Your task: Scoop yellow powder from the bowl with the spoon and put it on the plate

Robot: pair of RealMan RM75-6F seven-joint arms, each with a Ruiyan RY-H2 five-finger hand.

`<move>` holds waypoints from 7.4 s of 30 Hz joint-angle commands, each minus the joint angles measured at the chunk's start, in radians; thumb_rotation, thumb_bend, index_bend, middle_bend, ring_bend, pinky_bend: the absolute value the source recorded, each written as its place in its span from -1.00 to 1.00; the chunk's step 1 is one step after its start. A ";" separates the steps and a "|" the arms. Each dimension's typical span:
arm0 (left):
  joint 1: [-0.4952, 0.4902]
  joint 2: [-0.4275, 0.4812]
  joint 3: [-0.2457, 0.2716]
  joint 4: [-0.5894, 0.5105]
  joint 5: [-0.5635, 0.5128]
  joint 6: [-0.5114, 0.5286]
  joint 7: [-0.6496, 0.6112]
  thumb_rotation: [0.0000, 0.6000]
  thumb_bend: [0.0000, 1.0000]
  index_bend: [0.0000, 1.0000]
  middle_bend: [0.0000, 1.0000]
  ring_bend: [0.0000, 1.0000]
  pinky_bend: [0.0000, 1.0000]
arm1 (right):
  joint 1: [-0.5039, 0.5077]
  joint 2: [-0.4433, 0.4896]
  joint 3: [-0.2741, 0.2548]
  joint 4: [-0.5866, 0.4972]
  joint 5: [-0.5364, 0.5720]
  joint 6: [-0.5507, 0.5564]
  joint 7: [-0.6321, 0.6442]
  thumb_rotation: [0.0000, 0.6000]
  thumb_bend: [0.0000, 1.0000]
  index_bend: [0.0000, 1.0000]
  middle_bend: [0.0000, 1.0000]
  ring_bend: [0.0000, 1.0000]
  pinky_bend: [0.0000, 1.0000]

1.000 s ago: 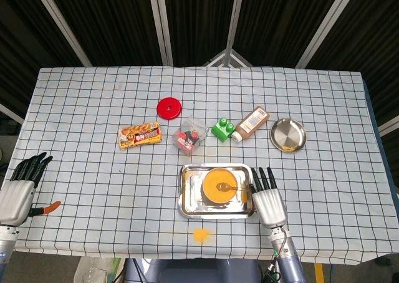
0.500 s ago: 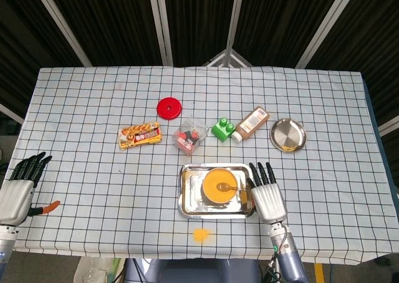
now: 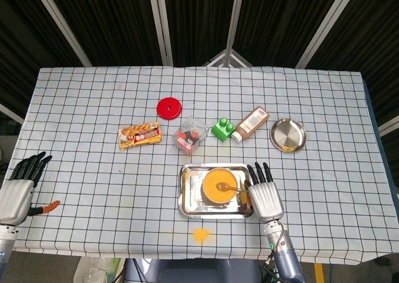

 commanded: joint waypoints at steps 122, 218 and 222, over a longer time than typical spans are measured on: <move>-0.006 0.009 0.005 -0.011 -0.012 -0.019 0.004 1.00 -1.00 -1.00 -1.00 -1.00 -1.00 | 0.081 -0.069 -0.006 0.005 0.138 0.061 0.027 1.00 0.04 -0.04 -0.71 -1.00 -1.00; -0.007 0.019 0.006 -0.021 -0.019 -0.026 -0.008 1.00 -1.00 -1.00 -1.00 -1.00 -1.00 | 0.067 -0.087 -0.002 0.034 0.050 0.123 0.006 1.00 0.37 0.85 0.37 0.08 -0.37; -0.008 0.019 0.005 -0.022 -0.021 -0.028 -0.007 1.00 -1.00 -1.00 -1.00 -1.00 -1.00 | 0.065 -0.086 -0.001 0.032 0.043 0.127 0.007 1.00 0.38 0.86 0.37 0.09 -0.36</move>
